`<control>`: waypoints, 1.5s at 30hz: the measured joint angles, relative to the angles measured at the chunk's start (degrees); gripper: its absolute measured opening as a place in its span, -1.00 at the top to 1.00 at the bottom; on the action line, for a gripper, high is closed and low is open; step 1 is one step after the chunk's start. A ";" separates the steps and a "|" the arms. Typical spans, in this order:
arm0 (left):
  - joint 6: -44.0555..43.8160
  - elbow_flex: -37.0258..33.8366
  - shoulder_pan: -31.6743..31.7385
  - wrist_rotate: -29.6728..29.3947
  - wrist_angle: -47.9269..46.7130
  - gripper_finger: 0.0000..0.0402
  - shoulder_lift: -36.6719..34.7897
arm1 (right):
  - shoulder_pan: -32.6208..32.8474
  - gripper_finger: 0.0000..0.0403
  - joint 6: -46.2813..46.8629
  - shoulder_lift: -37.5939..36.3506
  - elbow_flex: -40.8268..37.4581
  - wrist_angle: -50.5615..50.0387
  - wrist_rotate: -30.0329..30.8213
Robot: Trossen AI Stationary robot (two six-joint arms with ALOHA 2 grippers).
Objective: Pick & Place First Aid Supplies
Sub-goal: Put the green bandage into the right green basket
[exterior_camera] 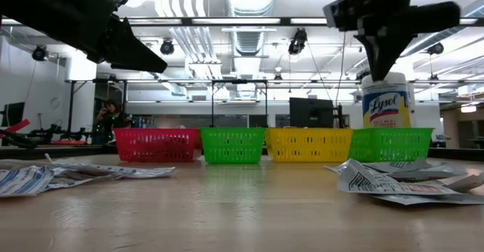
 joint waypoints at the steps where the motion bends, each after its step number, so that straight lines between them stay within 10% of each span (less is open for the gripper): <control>1: 0.00 0.00 0.00 0.00 0.01 0.10 0.00 | 0.00 0.96 -2.78 -0.77 -0.34 0.02 0.61; 10: 0.00 0.00 -0.01 0.00 0.01 0.10 0.00 | -1.72 0.96 -21.39 -6.24 -3.46 0.05 3.85; 45: -0.02 0.00 0.01 0.00 0.03 0.10 0.00 | -22.77 0.96 -36.35 -7.64 -24.03 24.68 0.91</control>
